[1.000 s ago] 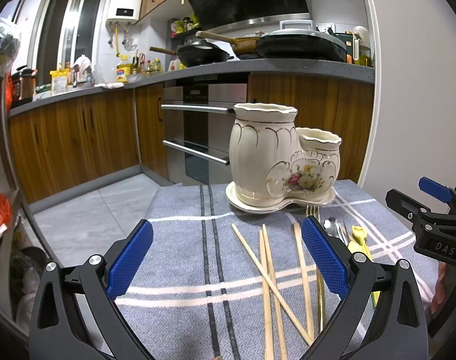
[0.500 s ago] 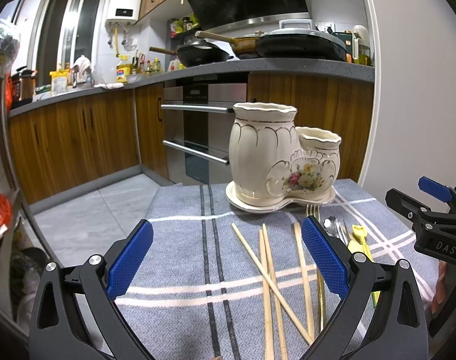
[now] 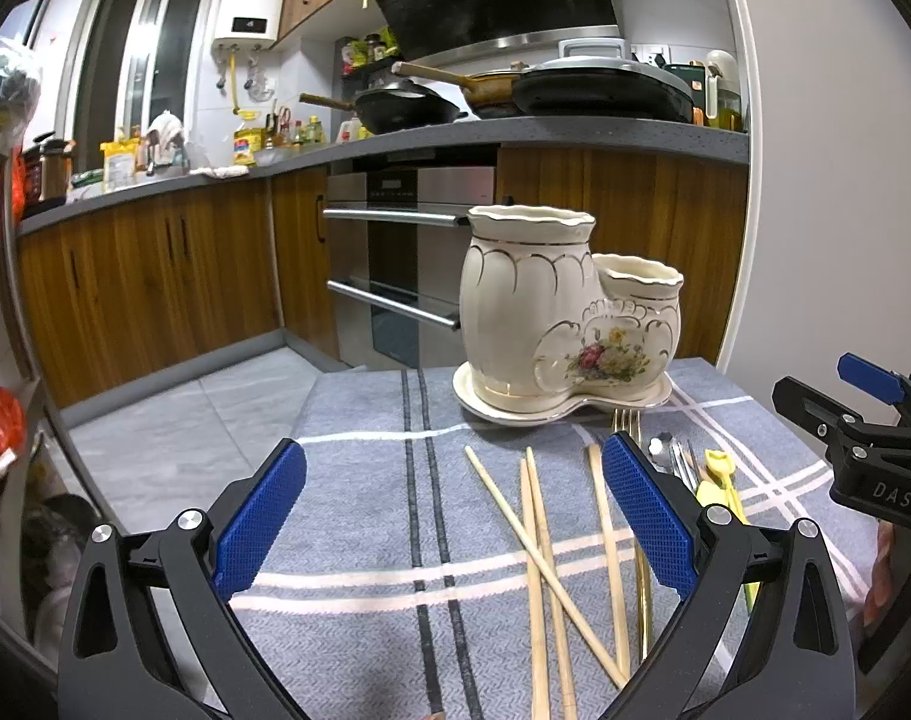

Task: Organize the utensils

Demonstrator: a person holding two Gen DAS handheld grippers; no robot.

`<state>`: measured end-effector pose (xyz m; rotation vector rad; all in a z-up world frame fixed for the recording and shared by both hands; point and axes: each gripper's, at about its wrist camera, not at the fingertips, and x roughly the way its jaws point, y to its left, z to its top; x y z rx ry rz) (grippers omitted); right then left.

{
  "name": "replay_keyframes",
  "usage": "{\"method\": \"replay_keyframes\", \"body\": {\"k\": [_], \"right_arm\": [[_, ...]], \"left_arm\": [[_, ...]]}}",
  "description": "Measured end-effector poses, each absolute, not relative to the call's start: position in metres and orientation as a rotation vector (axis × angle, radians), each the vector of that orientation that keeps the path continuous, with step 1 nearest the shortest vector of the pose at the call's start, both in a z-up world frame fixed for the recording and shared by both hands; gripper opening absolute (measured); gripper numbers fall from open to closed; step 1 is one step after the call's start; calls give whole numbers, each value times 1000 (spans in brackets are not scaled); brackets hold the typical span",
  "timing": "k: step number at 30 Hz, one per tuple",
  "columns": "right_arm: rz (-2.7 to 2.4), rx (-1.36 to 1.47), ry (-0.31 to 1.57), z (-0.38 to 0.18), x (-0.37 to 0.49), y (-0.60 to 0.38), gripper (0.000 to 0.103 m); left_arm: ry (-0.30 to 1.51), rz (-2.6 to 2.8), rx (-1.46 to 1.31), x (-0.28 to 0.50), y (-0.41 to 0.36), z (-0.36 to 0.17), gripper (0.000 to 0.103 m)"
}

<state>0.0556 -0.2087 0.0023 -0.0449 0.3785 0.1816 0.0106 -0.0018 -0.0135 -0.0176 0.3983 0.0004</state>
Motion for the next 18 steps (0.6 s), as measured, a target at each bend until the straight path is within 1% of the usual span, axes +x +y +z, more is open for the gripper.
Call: {"method": "replay_keyframes", "body": {"k": [12,18], "right_arm": [[185,-41,383,1,56,-208,98],[212,-36,392,2,55,-209,98]], "left_arm": [[403,-12,-17,8,1,-15,98],[382,17,42,4,3,-10,98]]}}
